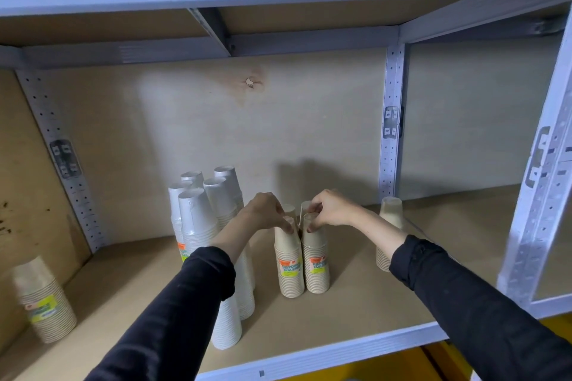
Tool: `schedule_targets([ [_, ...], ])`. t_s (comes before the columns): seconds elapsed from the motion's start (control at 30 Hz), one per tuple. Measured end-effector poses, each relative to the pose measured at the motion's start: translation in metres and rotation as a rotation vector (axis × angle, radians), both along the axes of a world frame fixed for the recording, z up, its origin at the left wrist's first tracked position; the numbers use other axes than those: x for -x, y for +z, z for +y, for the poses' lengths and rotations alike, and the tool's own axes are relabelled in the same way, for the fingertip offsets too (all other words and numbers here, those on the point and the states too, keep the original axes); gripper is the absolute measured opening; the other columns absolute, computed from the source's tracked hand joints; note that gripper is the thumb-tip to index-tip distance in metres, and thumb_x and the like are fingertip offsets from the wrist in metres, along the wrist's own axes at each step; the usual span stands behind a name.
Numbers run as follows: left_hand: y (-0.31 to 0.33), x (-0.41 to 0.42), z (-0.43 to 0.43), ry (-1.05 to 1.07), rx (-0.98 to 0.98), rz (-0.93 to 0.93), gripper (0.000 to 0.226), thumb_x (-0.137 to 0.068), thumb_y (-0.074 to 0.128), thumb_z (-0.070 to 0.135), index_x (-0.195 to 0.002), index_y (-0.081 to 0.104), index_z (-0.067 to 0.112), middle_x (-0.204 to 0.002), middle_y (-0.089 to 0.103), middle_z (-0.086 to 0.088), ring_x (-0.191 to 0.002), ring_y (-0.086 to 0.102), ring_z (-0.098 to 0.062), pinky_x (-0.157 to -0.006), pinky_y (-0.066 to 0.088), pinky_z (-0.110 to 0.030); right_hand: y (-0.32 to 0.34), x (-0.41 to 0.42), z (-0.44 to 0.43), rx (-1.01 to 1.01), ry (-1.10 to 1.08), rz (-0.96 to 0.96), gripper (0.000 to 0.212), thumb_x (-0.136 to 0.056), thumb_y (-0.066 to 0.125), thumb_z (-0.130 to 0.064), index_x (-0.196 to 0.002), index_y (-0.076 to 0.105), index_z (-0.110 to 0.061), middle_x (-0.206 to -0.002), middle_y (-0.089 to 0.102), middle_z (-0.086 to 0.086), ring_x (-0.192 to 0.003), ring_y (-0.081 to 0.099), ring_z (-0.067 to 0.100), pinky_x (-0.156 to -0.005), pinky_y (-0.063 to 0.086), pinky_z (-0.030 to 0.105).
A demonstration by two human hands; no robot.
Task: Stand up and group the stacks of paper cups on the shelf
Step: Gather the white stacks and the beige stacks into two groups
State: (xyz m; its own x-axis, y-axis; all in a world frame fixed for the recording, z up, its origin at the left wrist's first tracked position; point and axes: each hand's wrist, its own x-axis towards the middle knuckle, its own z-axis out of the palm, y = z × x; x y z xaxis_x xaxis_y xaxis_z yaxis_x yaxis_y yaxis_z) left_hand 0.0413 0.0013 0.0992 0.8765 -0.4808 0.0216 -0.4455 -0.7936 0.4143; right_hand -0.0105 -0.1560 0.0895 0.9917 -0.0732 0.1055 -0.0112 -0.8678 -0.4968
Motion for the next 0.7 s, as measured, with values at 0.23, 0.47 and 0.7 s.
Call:
schedule_targets([
  [0.23, -0.0042, -0.0006, 0.0005, 0.011, 0.024, 0.024, 0.048, -0.067, 0.081, 0.027, -0.106, 0.068, 0.003, -0.091, 0.057, -0.002, -0.082, 0.052, -0.016, -0.051, 0.036, -0.017, -0.0051, -0.0012, -0.0026, -0.001, 0.006, -0.013, 0.042, -0.064, 0.080, -0.020, -0.101, 0.069, -0.002, -0.106, 0.070, 0.013, -0.099, 0.064, 0.027, -0.089, 0.052, 0.040],
  [0.47, -0.0045, -0.0036, 0.0002, 0.013, -0.020, 0.040, 0.052, -0.068, 0.080, 0.030, -0.111, 0.065, 0.005, -0.097, 0.054, -0.001, -0.089, 0.049, -0.015, -0.073, 0.039, -0.024, -0.0077, -0.0009, -0.0043, -0.018, 0.028, -0.026, 0.044, -0.065, 0.080, -0.020, -0.103, 0.069, -0.003, -0.107, 0.070, 0.012, -0.101, 0.064, 0.026, -0.091, 0.051, 0.039],
  [0.7, -0.0039, -0.0009, -0.0006, 0.008, -0.014, 0.035, 0.050, -0.071, 0.079, 0.025, -0.113, 0.064, 0.005, -0.109, 0.059, -0.007, -0.098, 0.055, -0.022, -0.077, 0.040, -0.023, -0.0052, 0.0022, -0.0035, -0.045, 0.033, -0.047, 0.045, -0.067, 0.079, -0.021, -0.108, 0.066, -0.005, -0.110, 0.068, 0.010, -0.102, 0.062, 0.024, -0.089, 0.050, 0.035],
])
